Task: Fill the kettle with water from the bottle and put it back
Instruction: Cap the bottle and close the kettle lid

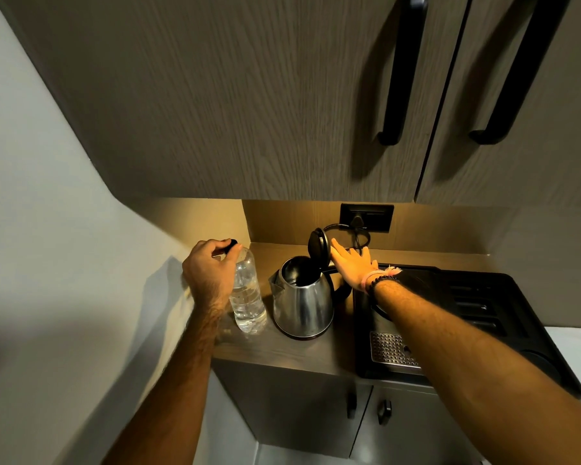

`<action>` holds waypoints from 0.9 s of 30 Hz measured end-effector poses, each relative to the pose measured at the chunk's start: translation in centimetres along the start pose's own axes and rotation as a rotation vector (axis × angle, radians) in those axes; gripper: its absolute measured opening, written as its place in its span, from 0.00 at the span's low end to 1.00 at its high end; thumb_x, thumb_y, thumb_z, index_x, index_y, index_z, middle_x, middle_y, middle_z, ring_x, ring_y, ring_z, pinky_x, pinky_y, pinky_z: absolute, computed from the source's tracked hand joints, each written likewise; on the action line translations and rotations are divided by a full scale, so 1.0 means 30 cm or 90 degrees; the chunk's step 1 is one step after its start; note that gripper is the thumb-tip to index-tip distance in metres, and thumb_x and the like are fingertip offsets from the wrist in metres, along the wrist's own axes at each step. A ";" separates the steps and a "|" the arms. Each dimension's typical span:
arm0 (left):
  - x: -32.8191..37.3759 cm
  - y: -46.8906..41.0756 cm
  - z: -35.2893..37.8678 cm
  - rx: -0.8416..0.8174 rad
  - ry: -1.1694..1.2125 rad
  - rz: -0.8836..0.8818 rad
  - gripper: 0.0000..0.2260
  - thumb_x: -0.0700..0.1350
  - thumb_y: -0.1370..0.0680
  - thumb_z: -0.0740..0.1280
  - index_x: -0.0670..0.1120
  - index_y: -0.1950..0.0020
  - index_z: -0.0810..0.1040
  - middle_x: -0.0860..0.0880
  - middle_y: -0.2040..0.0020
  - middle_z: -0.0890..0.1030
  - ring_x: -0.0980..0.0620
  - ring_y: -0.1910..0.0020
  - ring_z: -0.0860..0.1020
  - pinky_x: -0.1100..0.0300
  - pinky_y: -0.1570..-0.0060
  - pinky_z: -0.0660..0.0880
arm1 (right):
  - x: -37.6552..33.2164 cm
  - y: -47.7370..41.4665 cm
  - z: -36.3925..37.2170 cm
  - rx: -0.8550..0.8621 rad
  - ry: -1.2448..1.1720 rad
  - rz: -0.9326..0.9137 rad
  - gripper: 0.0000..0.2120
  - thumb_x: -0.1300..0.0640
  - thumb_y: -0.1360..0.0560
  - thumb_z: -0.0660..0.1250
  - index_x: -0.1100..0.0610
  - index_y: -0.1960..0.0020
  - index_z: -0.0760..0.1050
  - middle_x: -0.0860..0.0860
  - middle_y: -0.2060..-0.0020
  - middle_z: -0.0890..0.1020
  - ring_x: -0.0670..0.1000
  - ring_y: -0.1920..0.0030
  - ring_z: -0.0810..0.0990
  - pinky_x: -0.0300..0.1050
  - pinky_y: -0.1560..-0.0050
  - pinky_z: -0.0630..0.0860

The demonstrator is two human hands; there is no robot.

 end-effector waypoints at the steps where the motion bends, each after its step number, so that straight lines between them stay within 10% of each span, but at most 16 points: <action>1: 0.003 0.004 0.001 -0.003 0.000 0.011 0.13 0.52 0.28 0.76 0.47 0.48 0.84 0.51 0.53 0.86 0.54 0.55 0.83 0.47 0.52 0.82 | 0.001 -0.001 0.000 0.001 -0.002 -0.001 0.44 0.17 0.34 0.36 0.33 0.21 0.42 0.54 0.16 0.50 0.67 0.18 0.41 0.78 0.25 0.42; 7: 0.004 0.021 0.003 -0.023 -0.001 0.030 0.18 0.50 0.25 0.73 0.44 0.37 0.79 0.46 0.45 0.85 0.47 0.47 0.83 0.46 0.47 0.81 | -0.013 0.012 -0.006 -0.001 -0.012 -0.022 0.63 0.11 0.52 0.30 0.35 0.21 0.41 0.54 0.16 0.50 0.65 0.18 0.41 0.77 0.24 0.41; 16: 0.179 0.136 0.049 -0.020 -0.050 0.242 0.24 0.58 0.21 0.65 0.48 0.29 0.71 0.45 0.29 0.73 0.50 0.30 0.70 0.51 0.35 0.72 | -0.063 0.001 -0.014 -0.015 0.035 -0.058 0.55 0.15 0.39 0.35 0.41 0.18 0.44 0.55 0.18 0.58 0.65 0.18 0.49 0.76 0.23 0.45; 27: 0.026 0.276 0.401 -0.489 -0.431 0.278 0.41 0.69 0.21 0.48 0.42 0.20 0.42 0.43 0.19 0.40 0.47 0.20 0.40 0.49 0.24 0.40 | -0.084 0.020 -0.009 -0.003 0.138 -0.104 0.37 0.29 0.22 0.48 0.45 0.18 0.51 0.53 0.19 0.61 0.62 0.18 0.54 0.71 0.22 0.53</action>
Point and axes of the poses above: each hand's wrist, its own y-axis away from the middle knuckle, its own z-axis out of the palm, x = y × z, the point moved 5 cm from there along -y, towards the middle knuckle
